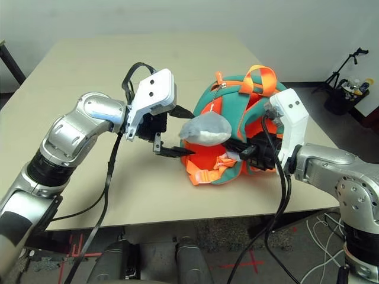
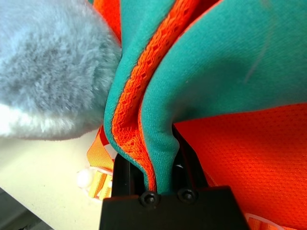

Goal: Put the pencil case into the backpack and zip it.

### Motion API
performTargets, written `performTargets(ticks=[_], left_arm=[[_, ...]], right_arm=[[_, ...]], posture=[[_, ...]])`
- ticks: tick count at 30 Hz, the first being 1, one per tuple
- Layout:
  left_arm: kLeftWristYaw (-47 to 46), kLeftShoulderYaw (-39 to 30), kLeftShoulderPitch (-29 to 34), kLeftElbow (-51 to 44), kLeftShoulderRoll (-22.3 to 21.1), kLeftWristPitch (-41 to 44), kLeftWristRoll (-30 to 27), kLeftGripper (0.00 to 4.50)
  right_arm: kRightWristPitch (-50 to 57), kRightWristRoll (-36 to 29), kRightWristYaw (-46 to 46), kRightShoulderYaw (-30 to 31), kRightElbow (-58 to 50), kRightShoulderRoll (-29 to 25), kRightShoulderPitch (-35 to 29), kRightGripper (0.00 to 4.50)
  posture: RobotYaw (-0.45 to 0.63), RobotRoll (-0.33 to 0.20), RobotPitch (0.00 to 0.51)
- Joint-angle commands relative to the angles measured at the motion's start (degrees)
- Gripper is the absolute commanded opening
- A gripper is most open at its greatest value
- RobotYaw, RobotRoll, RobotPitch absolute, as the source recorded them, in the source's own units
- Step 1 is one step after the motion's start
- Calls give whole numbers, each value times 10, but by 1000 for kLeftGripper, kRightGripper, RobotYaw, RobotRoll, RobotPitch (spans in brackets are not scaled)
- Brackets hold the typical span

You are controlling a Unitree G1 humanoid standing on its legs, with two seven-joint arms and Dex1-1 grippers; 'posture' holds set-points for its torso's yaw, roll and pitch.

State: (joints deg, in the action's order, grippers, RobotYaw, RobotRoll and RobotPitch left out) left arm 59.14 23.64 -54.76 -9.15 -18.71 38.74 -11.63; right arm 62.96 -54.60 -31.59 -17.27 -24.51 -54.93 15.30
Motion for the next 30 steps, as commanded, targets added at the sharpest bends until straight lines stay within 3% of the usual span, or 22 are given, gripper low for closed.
performTargets(ticks=[1, 4, 7, 13, 18, 23, 30], left_arm=[[-19, -2, 0, -4, 17, 9, -6, 4500], [-25, -9, -7, -2, 21, 20, -11, 4500], [-28, -12, -11, 3, 18, 17, -10, 3859], [-34, -21, -15, 12, 15, 18, -8, 1792], [-36, -40, -26, 27, 3, 16, -9, 322], [-46, -110, -62, 69, -26, 36, -30, 113], [-49, -201, -69, 124, -111, 118, -78, 111]], right_arm=[[9, 3, -2, 14, -8, 5, 4, 207], [10, 5, -1, 15, -8, 9, 7, 207], [11, 7, -1, 16, -9, 12, 8, 207], [10, 11, -2, 20, -6, 18, 15, 207], [8, 19, -4, 24, -1, 22, 21, 207], [8, 23, -4, 23, -3, 28, 18, 207], [7, 25, -1, 22, -8, 36, 7, 207]], posture=[[-30, 0, 72], [-32, 0, 71], [-31, 0, 68], [-24, 0, 62], [-18, 0, 57], [-16, 0, 56], [-10, 0, 62]])
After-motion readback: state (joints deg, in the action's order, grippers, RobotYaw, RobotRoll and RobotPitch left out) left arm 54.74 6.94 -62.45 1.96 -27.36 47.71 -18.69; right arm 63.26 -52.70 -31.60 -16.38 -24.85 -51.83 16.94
